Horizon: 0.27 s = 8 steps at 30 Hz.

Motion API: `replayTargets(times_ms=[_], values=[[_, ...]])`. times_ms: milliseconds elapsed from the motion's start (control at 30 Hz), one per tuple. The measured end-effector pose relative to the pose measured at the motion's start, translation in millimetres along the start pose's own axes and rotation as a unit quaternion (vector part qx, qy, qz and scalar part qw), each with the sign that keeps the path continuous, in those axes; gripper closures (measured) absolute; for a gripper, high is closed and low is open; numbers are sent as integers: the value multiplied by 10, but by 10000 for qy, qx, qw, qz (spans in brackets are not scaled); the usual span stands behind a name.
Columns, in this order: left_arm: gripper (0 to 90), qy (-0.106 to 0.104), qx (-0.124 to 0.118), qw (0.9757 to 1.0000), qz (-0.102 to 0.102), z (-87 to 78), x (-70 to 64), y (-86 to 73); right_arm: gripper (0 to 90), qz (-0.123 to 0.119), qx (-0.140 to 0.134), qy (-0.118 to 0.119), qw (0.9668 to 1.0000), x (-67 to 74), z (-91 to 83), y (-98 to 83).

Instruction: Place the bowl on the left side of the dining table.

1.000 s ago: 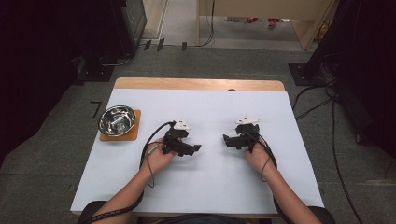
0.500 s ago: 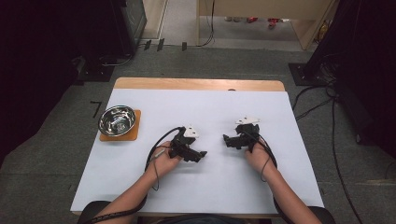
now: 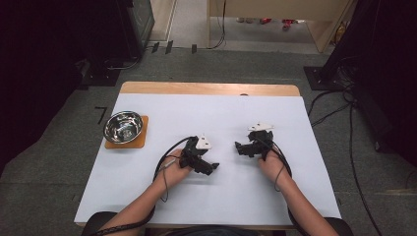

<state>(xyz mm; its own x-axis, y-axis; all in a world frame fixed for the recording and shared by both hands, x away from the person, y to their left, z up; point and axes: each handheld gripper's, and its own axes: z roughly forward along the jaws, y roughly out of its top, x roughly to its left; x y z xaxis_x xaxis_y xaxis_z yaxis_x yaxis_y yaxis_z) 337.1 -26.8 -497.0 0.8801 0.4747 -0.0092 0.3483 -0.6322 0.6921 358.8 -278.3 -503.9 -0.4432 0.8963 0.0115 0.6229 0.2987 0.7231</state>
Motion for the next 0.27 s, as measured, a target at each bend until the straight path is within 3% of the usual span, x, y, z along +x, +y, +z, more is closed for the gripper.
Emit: replayTargets(times_ms=[267], values=[[84, -37, -126, 9999, 24, -1, 10, -35, 52, 9, 6, 5, 10000, -1, 1, 0]])
